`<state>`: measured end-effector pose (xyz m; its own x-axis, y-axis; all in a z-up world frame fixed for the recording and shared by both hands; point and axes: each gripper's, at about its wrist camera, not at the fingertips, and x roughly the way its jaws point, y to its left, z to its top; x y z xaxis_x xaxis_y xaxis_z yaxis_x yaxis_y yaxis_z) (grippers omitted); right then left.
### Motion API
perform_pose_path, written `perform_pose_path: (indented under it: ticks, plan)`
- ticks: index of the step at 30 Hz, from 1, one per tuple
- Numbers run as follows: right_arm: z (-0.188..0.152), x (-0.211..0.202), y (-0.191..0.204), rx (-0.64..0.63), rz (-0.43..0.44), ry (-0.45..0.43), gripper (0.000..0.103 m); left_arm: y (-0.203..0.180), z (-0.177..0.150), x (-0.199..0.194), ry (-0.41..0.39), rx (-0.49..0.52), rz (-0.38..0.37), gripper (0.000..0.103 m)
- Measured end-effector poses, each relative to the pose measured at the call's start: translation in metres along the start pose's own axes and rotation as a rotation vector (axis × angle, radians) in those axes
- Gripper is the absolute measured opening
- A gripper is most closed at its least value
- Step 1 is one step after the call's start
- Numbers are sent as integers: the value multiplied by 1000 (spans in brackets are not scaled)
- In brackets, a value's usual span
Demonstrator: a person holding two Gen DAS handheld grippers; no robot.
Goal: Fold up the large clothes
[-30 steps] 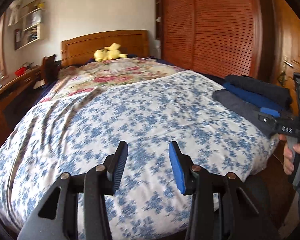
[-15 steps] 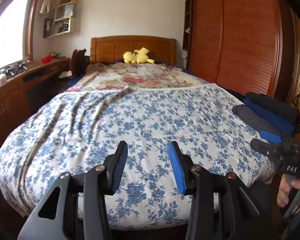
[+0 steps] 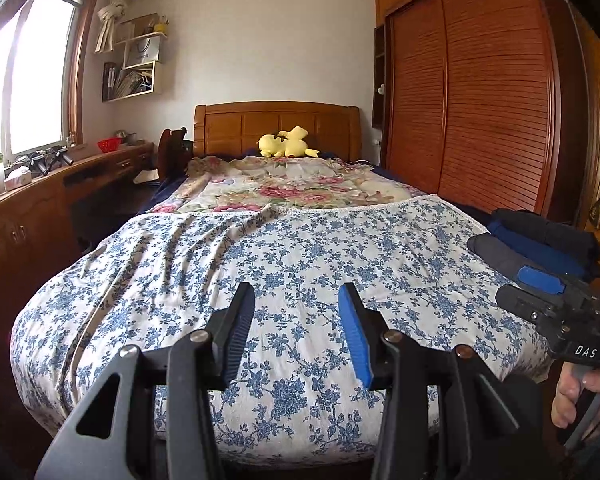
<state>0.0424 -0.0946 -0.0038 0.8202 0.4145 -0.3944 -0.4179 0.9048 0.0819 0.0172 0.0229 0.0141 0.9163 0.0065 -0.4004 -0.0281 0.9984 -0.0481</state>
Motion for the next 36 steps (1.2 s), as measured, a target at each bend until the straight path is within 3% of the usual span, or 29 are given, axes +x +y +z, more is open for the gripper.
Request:
perform_pose_path:
  ticks: [36]
  plan:
    - [0, -4, -5, 17, -8, -4, 88, -9, -4, -3, -7, 3, -9, 44]
